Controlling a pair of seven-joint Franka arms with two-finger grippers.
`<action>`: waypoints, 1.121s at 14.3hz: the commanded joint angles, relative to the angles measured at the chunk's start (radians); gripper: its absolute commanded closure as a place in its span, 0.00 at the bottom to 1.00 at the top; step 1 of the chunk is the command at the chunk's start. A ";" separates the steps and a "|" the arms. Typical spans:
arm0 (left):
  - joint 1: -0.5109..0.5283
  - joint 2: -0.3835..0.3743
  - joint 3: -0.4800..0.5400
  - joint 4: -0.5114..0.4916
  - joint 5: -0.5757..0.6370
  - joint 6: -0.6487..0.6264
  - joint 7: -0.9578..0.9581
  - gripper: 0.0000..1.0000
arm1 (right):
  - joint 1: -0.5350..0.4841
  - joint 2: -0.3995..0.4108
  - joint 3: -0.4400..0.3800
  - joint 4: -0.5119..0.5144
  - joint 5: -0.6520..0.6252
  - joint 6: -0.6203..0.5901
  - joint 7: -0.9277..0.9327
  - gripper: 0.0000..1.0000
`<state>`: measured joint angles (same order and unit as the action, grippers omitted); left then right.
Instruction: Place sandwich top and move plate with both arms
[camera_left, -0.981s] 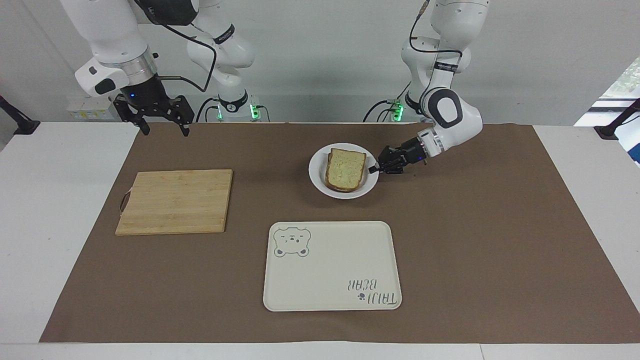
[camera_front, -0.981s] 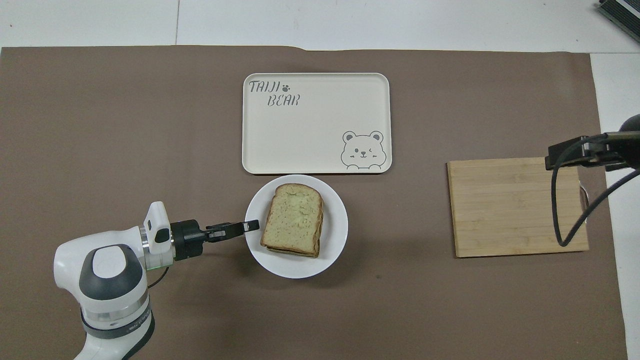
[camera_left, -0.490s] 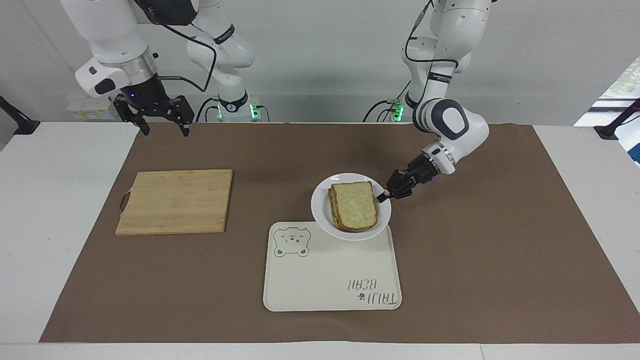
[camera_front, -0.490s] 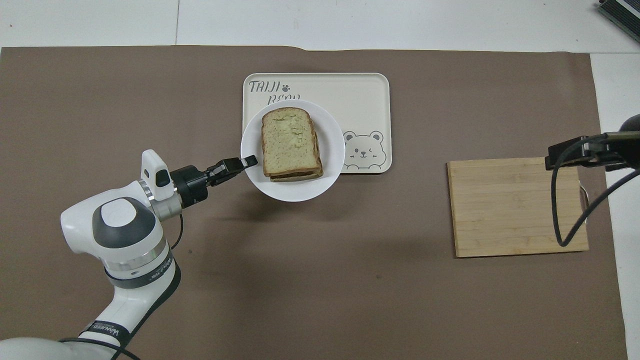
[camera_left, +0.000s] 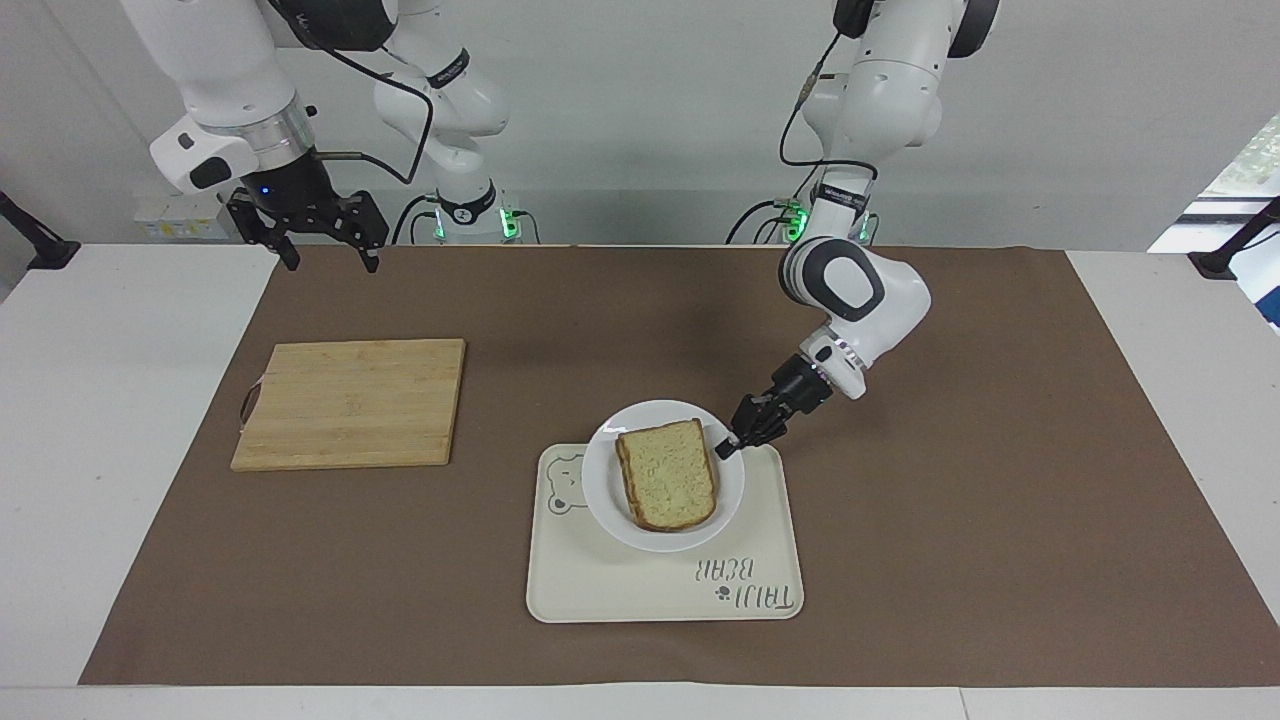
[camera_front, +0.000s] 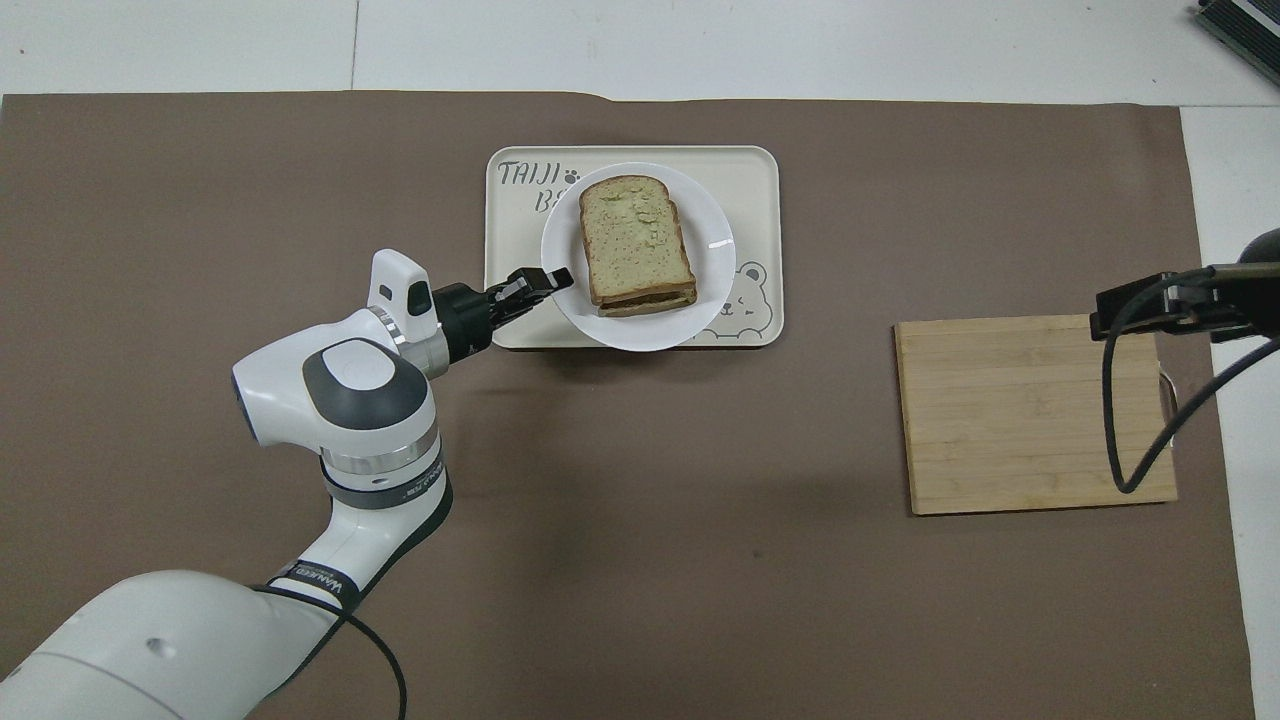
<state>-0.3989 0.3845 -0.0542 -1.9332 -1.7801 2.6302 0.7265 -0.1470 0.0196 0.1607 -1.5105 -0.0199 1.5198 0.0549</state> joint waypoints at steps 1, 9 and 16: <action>0.000 0.071 -0.019 0.079 0.017 0.060 -0.013 1.00 | -0.009 -0.009 0.006 0.001 0.020 -0.012 0.010 0.00; -0.006 0.116 -0.022 0.114 0.140 0.113 -0.016 0.35 | -0.009 -0.009 0.006 0.001 0.020 -0.012 0.010 0.00; -0.005 -0.024 -0.016 0.027 0.149 0.294 0.002 0.00 | -0.009 -0.009 0.006 0.001 0.020 -0.012 0.010 0.00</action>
<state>-0.3995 0.4284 -0.0733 -1.8364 -1.6474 2.8864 0.7278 -0.1470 0.0196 0.1607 -1.5105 -0.0199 1.5198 0.0549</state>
